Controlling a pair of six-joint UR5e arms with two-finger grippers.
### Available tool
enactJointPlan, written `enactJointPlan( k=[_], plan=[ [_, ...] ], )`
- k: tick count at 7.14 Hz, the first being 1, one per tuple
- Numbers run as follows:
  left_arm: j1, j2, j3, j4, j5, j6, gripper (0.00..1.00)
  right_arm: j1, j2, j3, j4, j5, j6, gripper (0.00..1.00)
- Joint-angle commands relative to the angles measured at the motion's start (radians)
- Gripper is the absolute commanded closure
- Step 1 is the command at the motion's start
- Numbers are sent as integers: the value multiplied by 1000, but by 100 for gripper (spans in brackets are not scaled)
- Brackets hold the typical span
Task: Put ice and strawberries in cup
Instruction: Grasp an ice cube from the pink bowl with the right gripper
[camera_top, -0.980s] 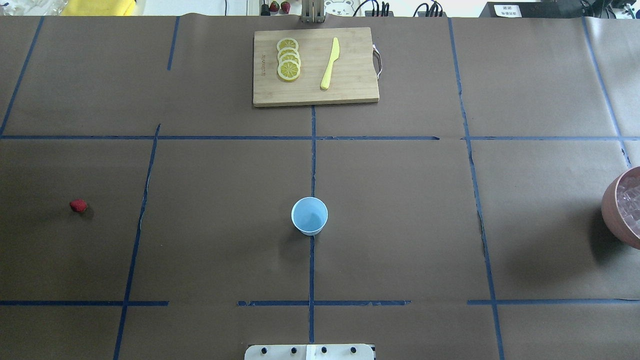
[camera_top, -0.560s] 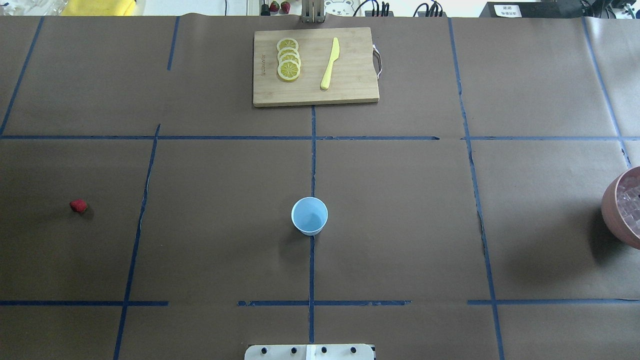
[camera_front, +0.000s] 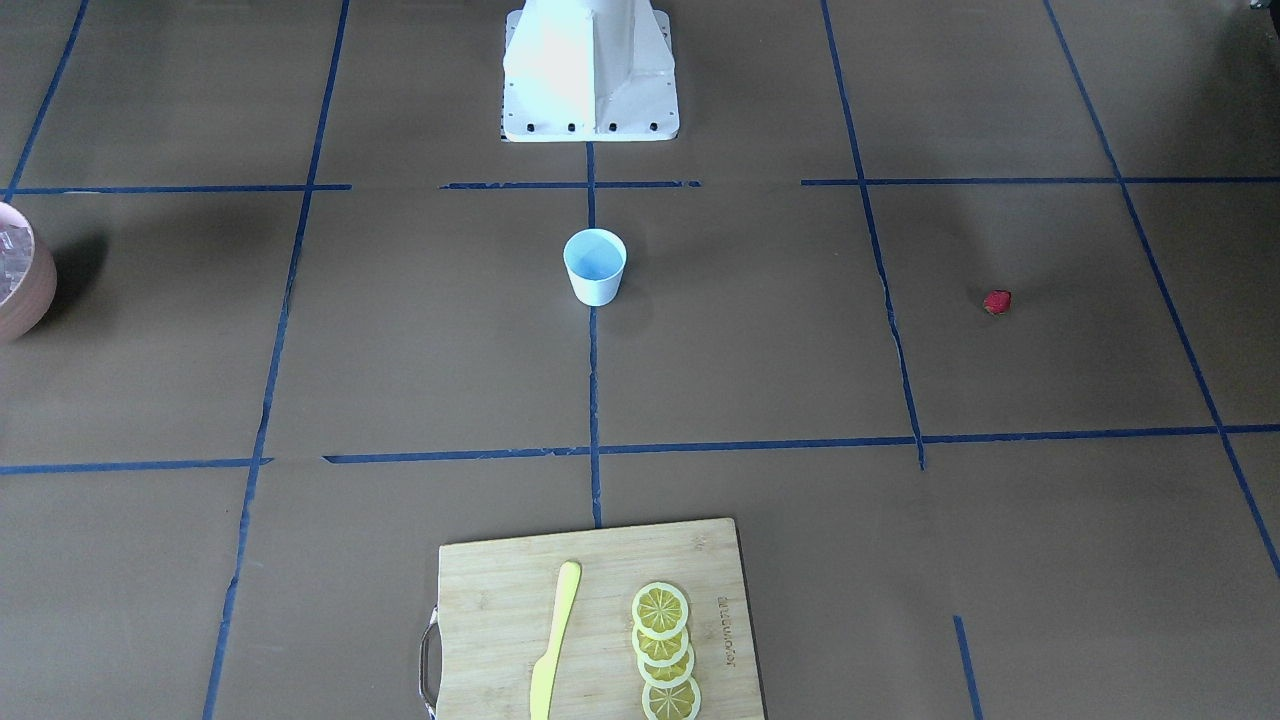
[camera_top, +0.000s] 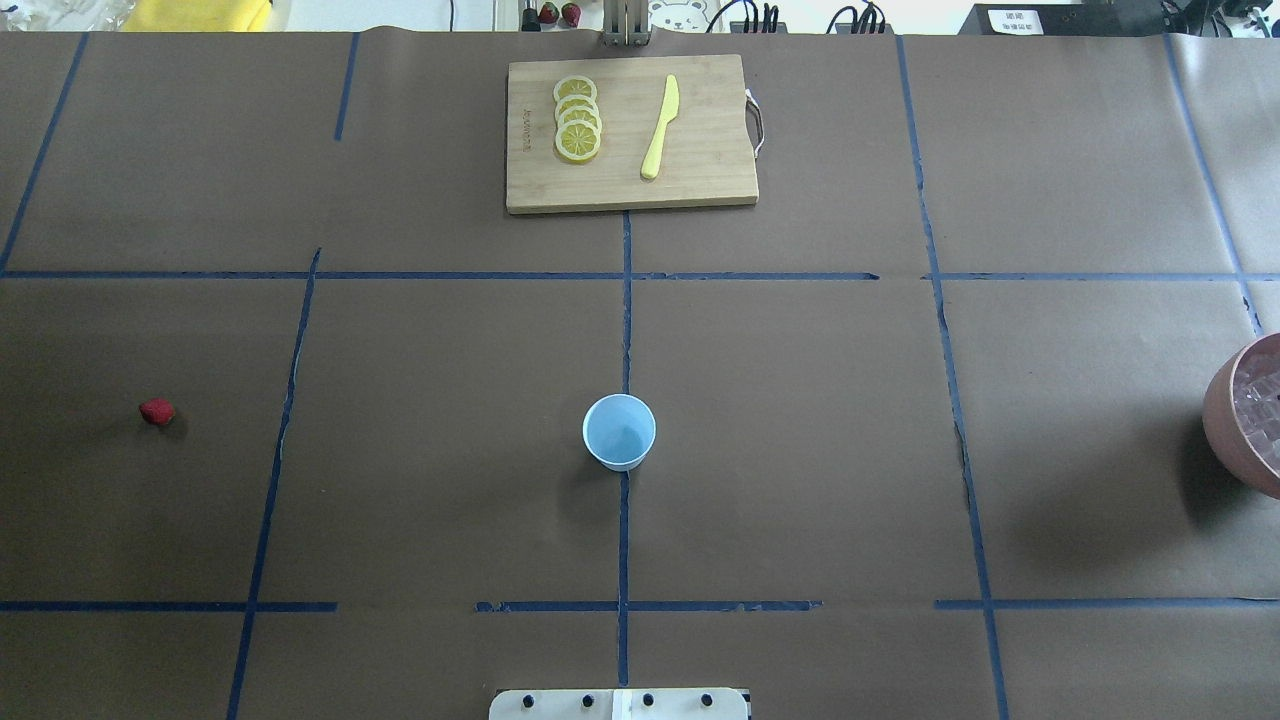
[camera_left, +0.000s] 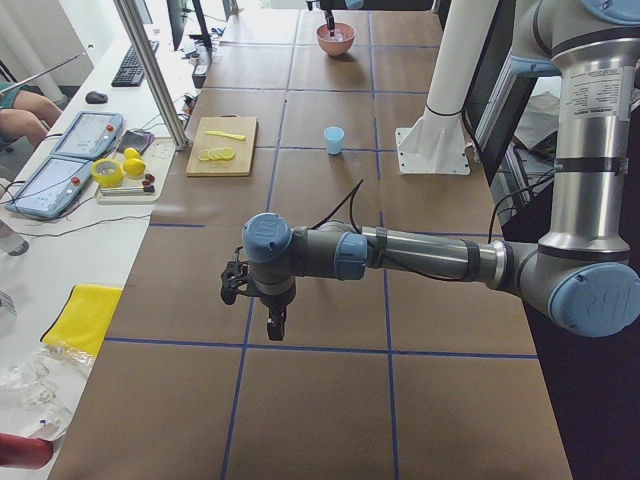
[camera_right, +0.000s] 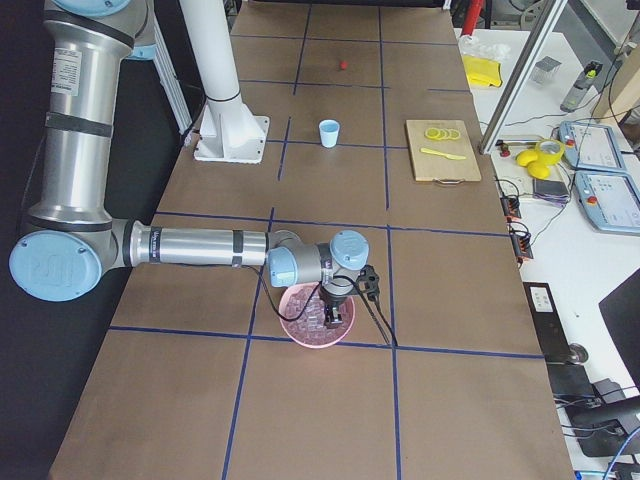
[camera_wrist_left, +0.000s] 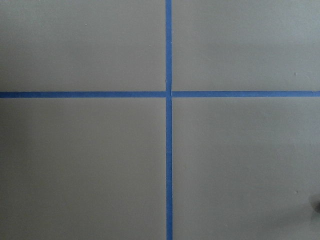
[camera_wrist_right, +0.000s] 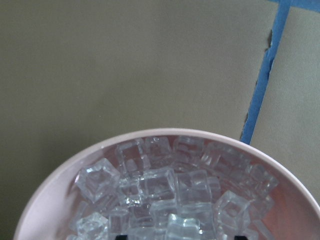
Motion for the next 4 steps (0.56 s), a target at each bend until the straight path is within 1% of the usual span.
enactJointPlan(
  k=[1, 2, 4],
  plan=[
    [0, 3, -8, 2, 0, 0, 0, -1, -7, 2, -5, 6, 1, 24],
    [0, 3, -8, 1, 0, 0, 0, -1, -10, 2, -5, 7, 1, 24],
    [0, 5, -20, 5, 0, 0, 0, -1, -10, 2, -10, 7, 1, 29]
  ],
)
